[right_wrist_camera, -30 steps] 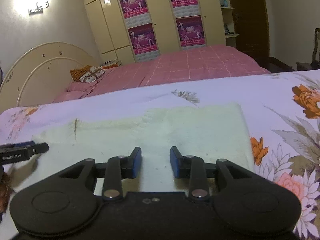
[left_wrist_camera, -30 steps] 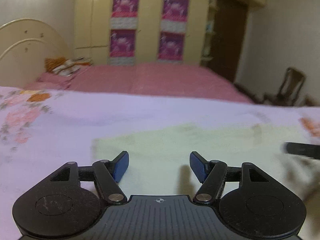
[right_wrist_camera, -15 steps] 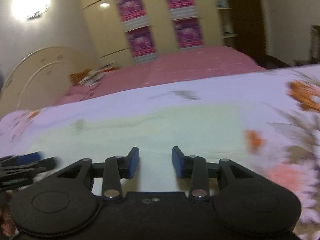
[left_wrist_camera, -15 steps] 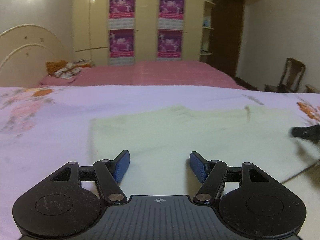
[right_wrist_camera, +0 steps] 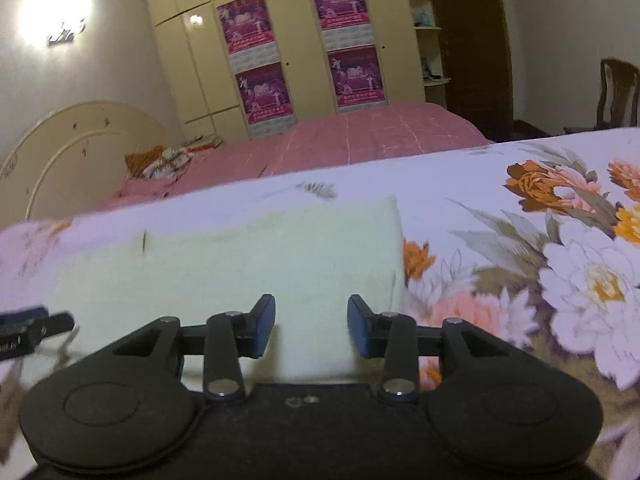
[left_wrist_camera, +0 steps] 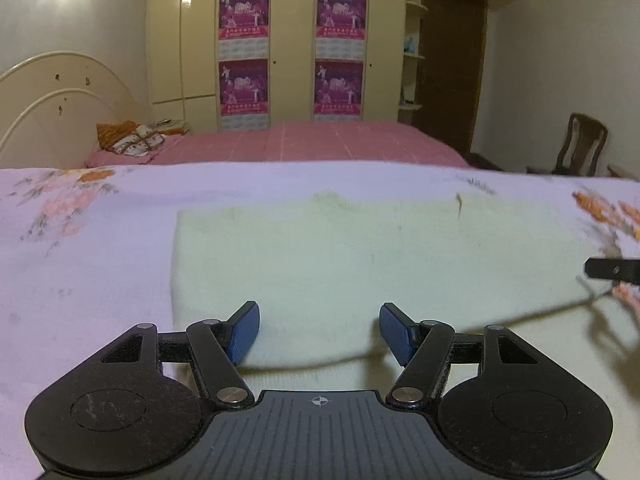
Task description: Fold small clothes
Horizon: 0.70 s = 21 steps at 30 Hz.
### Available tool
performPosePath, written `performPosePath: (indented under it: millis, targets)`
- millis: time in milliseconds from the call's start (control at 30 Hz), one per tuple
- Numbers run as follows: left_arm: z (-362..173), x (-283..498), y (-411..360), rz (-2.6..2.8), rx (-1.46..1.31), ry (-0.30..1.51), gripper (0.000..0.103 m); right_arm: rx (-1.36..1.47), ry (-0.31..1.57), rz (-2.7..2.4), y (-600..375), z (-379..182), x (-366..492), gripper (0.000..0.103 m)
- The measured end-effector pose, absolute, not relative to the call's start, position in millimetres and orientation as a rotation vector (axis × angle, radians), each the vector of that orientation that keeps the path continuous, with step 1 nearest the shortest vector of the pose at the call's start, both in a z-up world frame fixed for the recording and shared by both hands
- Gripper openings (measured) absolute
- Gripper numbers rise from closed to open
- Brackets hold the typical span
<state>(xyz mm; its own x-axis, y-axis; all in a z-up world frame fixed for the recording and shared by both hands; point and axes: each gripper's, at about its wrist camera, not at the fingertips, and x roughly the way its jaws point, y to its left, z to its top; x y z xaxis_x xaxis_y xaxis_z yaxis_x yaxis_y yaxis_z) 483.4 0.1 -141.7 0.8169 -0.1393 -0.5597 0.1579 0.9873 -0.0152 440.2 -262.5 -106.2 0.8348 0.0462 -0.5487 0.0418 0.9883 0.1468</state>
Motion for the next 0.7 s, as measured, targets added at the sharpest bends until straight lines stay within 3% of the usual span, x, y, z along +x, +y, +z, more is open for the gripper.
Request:
performPosePath:
  millis: [300, 333, 400, 433, 700]
  targets:
    - [-144, 481, -2, -0.139, 0.048, 0.609, 0.066, 0.161, 0.581, -0.078, -276, -104, 447, 0.039]
    - [-143, 482, -3, -0.134, 0.051, 0.609, 0.066, 0.156, 0.599, -0.069, -276, -106, 450, 0.035]
    - [-140, 481, -5, -0.125, 0.048, 0.608, 0.066, 0.098, 0.609, -0.055, -273, -110, 453, 0.011]
    - [-139, 480, -7, -0.12, 0.047, 0.608, 0.066, 0.062, 0.609, -0.058, -271, -111, 453, 0.007]
    - [-144, 479, -17, -0.084, 0.074, 0.614, 0.075, 0.032, 0.605, -0.062, -273, -117, 449, 0.005]
